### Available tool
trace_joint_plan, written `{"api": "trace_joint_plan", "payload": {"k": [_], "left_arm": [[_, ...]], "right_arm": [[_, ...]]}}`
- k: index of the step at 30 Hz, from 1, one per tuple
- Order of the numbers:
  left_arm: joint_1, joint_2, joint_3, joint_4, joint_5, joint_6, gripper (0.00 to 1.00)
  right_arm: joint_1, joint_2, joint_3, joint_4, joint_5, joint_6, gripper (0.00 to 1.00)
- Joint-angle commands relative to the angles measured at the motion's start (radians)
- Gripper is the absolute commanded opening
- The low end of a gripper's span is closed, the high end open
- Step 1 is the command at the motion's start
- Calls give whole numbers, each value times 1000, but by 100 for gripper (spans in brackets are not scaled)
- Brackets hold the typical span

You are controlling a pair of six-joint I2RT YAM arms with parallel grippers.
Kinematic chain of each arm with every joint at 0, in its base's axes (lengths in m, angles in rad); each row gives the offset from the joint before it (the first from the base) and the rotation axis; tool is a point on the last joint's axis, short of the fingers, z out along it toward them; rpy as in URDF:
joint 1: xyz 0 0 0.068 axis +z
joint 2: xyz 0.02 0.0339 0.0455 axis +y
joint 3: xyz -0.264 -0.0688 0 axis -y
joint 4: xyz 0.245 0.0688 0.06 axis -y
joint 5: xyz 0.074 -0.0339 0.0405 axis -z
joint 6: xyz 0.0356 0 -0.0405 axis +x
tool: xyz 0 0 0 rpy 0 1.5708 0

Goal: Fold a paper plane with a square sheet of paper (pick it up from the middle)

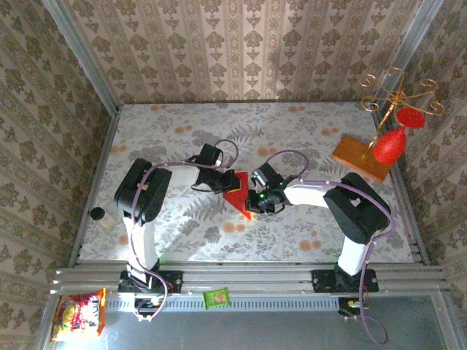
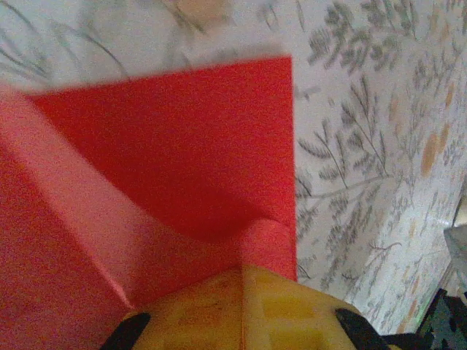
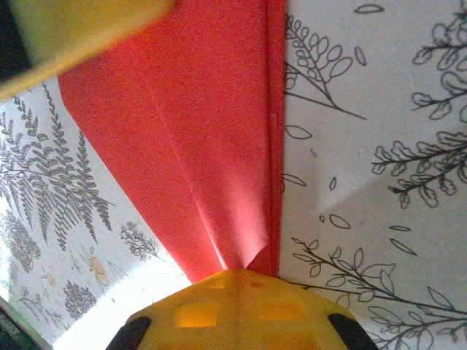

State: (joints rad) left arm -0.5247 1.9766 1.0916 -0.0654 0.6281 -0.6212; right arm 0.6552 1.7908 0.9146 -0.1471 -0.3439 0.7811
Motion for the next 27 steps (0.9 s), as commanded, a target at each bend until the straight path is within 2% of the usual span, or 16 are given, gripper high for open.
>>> {"api": "trace_joint_plan", "payload": {"k": [1,6,13,20,24,27], "left_arm": [[63,54,47,-54,-116,70,9],[155,101,127,-91,-135,101,9],[218,158,238,-152,-133,137,9],[236,73,247,-172,-133,134,11],[235,-74,139,-92,-140,59,22],[236,-192,38,-65,-163,25,35]], "right_arm": [[1,94,-72,-180,134,-24,5],[1,106,-70,-186,139,-25,4],[1,110,-68,-187,138,-23,5],[1,56,-44,-99,77,17,9],[-1,-45,-13,-2,71,60,16],[-6,-132,-3,49,117,62,27]]}}
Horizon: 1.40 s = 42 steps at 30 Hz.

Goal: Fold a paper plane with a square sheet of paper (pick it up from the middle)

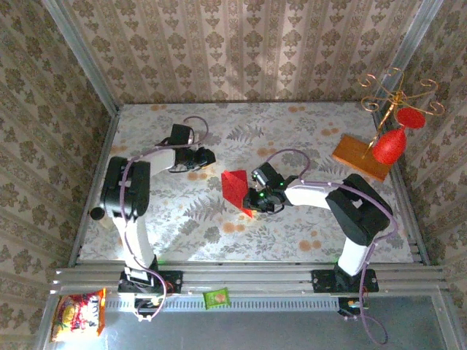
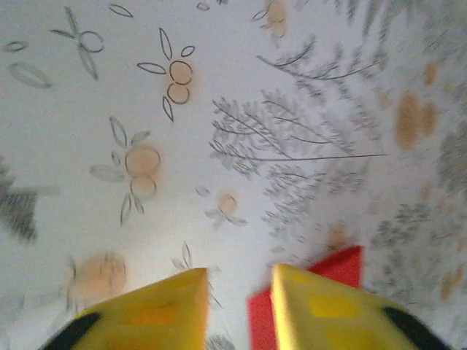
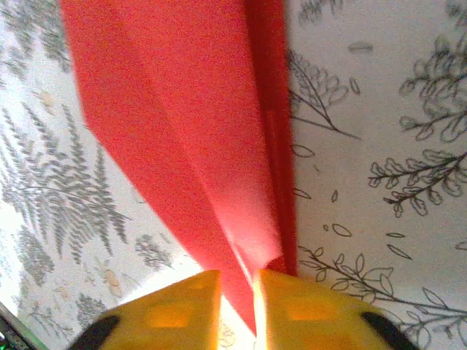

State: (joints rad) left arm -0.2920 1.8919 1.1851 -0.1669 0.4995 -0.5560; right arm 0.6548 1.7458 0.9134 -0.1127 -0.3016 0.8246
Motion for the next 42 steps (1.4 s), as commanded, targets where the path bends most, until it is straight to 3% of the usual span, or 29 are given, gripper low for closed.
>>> {"api": "trace_joint_plan", "payload": {"k": [1,5,9,15,19,32,40,42], "left_arm": [[4,-151,-92,43,-39,-45,38],[5,-296,-238,54,-49,-50,51],[17,-408,-362,75,-40,-54,64],[47,-459,-423,128,57,-69,93],[58,-461,-438,186,105,-71,100],[63,-429,-421,211,131,-52,100],[60,-429,-446,274,183,-98,100],[58,-429,-457,293,209,-138,98]], "right_arm": [[-10,-115,-8,35,95,14,29],[-30,-182,-48,71,164,0,40],[-69,-183,-82,123,153,0,46],[-112,-66,-42,184,22,-45,46],[-115,8,-2,223,-47,-72,46],[-123,148,129,177,-97,-116,31],[-124,124,121,220,-106,-117,9],[-123,96,95,273,-97,-92,8]]}}
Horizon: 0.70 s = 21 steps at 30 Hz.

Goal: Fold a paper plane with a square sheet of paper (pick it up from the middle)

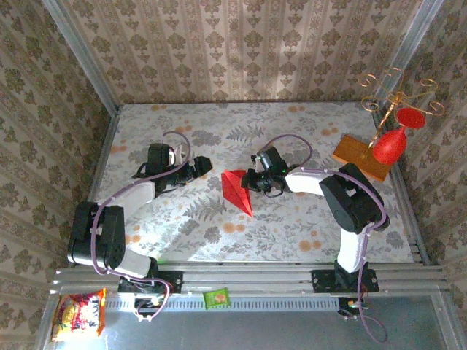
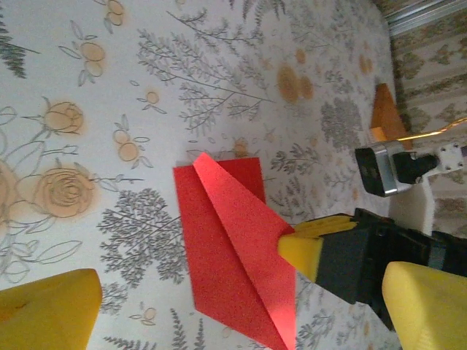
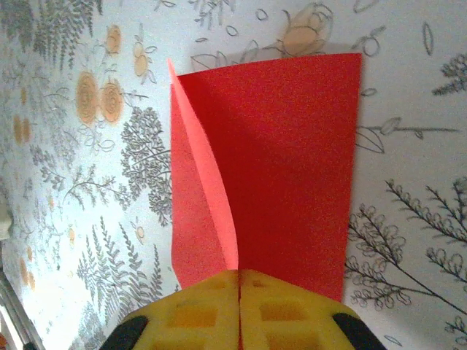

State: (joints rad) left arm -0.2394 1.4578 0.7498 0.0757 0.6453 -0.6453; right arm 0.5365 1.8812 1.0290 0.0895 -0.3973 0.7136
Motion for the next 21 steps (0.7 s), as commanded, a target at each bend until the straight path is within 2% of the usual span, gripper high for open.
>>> {"api": "trace_joint_plan", "payload": {"k": [1,6,10,14,21], "left_arm": [[6,8,-27,68,87,-76,97],[-18,3,-81,205,171,-205,94],[-59,-36,-133,286,175,-293,96],[-127,-105,-169,293,120,-335,100],[-268,-206,-198,305,-43,-425,100]], "right_arm": [[-5,-60,-37,109,-5,36,7],[-4,-157,-103,223,9,116,7],[-4,-242,-146,303,24,182,7],[-3,-289,-140,324,44,246,7],[-3,-335,-108,349,115,342,8]]}}
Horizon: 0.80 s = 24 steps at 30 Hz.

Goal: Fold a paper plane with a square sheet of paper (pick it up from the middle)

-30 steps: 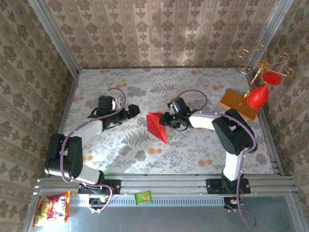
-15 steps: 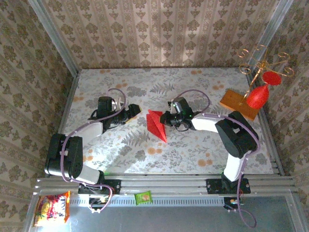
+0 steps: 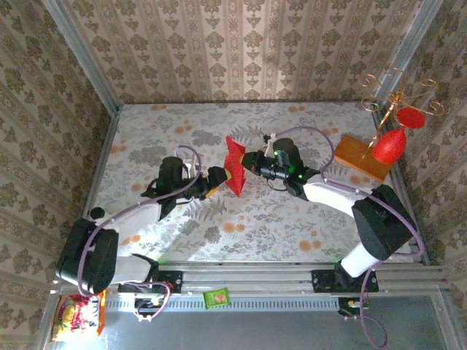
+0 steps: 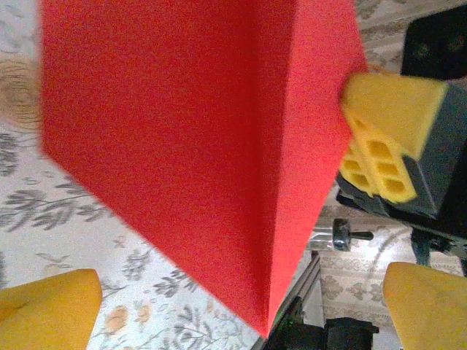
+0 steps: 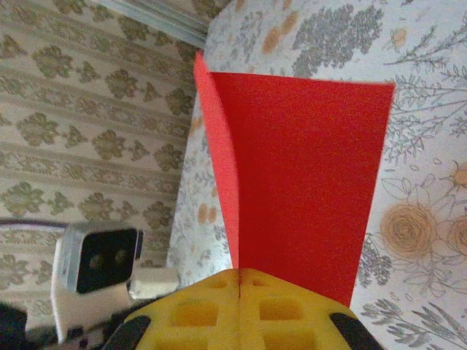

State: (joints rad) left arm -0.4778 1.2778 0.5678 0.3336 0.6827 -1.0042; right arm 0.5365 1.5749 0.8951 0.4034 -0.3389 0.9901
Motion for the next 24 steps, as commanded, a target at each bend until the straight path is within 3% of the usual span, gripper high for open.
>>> {"api": "trace_joint_plan", "payload": {"k": [1,7,15,24], "left_arm": [[-40,-27,-16,58,-89,-74,100],[-86,20,-20,156,-117,-117,100],[-106,130,-11,417,-75,-217,98],[-115,133,37,441,-91,-192,89]], "right_arm": [[-3,-30,28,38,62,75,8],[-5,-45,13,96,66,151,8],[-10,-61,-5,141,66,222,9],[-25,-54,-30,197,44,281,9]]}}
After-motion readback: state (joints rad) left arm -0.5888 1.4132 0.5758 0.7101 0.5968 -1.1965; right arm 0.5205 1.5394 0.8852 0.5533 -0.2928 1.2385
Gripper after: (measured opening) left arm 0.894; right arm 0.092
